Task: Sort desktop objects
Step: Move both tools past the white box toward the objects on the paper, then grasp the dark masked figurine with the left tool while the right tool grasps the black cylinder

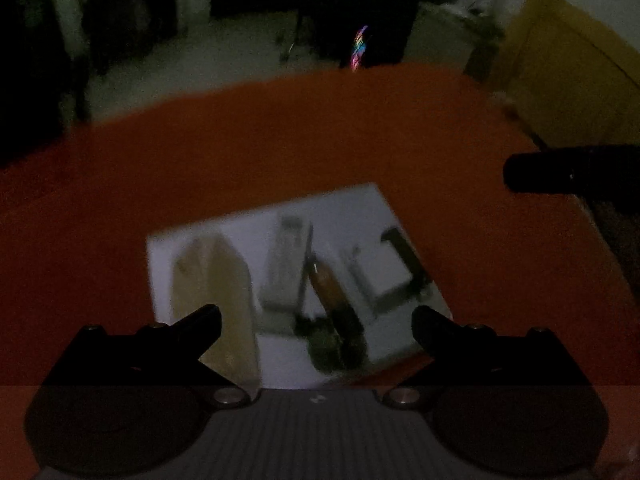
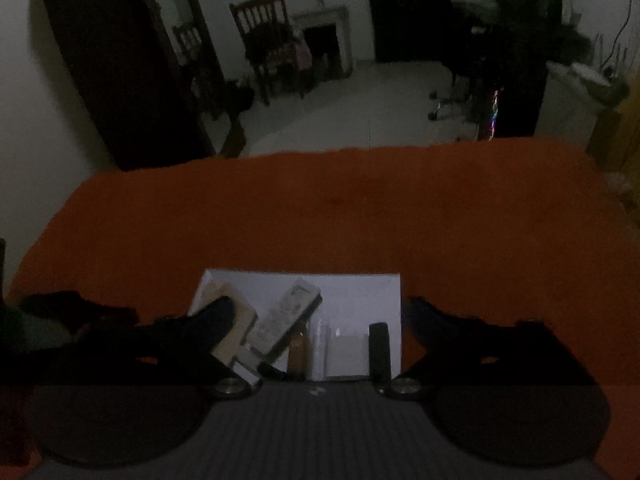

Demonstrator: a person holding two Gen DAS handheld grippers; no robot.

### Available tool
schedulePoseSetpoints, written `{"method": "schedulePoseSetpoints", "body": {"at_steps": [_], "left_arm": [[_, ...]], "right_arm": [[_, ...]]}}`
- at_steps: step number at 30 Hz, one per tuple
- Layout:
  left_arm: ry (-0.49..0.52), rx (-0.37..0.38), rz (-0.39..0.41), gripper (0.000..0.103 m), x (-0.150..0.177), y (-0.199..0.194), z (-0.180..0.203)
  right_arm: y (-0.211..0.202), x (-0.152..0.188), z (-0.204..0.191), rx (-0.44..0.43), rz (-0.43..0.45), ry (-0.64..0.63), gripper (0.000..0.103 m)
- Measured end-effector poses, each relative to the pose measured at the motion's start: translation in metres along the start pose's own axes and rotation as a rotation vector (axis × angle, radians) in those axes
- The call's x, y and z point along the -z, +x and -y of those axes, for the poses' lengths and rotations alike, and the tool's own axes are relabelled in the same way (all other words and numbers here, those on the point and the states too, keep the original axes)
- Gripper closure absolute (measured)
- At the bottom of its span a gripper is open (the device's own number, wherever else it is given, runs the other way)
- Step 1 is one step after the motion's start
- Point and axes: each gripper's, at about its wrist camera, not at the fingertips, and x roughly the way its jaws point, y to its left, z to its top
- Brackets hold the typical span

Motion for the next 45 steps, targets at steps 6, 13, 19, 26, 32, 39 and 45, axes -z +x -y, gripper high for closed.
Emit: {"method": "schedulePoseSetpoints", "body": {"at_steps": [6, 13, 19, 26, 32, 39, 45], "left_arm": [[-0.289, 0.052, -0.146, 0.001, 0.017, 0.051, -0.033], [-0.273, 0.100, -0.234, 0.009, 0.016, 0.074, -0.021], [-0.333, 0.149, -0.323, 0.024, 0.020, 0.106, -0.016], [-0.393, 0.114, -0.368, 0.048, 0.028, 0.133, -0.013], [-0.435, 0.084, -0.385, 0.058, 0.034, 0.149, -0.011], [-0.425, 0.085, -0.364, 0.075, 0.035, 0.155, -0.010], [-0.317, 0.073, -0.383, 0.089, 0.038, 0.143, -0.003]], "right_arm": [[0.071, 0.017, 0.034, 0.079, -0.151, 0.031, 0.055], [0.125, 0.034, 0.062, 0.103, -0.258, 0.028, 0.060], [0.156, 0.031, 0.064, 0.090, -0.280, 0.046, 0.060], [0.177, 0.040, 0.064, 0.149, -0.306, 0.049, 0.060], [0.188, 0.048, 0.057, 0.174, -0.330, 0.009, 0.060], [0.190, 0.051, 0.047, 0.168, -0.331, -0.046, 0.064], [0.184, 0.054, 0.042, 0.166, -0.364, -0.074, 0.084]]}}
